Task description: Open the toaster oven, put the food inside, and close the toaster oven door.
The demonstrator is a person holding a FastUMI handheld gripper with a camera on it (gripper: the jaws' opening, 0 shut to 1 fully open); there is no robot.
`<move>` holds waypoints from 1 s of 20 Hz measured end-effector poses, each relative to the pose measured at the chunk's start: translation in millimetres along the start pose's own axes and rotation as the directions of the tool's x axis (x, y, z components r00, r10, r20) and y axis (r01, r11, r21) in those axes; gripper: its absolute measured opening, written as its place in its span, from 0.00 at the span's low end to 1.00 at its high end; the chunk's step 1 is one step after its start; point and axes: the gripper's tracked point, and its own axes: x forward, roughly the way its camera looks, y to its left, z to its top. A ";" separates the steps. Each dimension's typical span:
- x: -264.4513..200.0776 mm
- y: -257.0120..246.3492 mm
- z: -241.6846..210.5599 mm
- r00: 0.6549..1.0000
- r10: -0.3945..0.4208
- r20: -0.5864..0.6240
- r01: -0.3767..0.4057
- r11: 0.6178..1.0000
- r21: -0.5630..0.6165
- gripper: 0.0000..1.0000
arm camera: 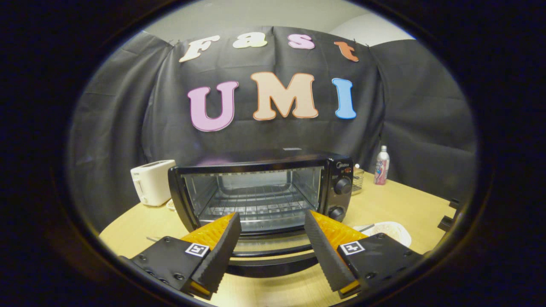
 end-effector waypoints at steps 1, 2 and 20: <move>0.8 -2.0 -6.1 1.000 -0.009 -0.023 0.009 1.000 -0.006 0.95; 1.6 -2.2 -14.7 0.999 -0.014 -0.050 0.013 1.000 -0.015 0.95; 25.1 -25.8 -86.6 0.961 -0.004 -0.278 0.021 0.998 0.056 0.94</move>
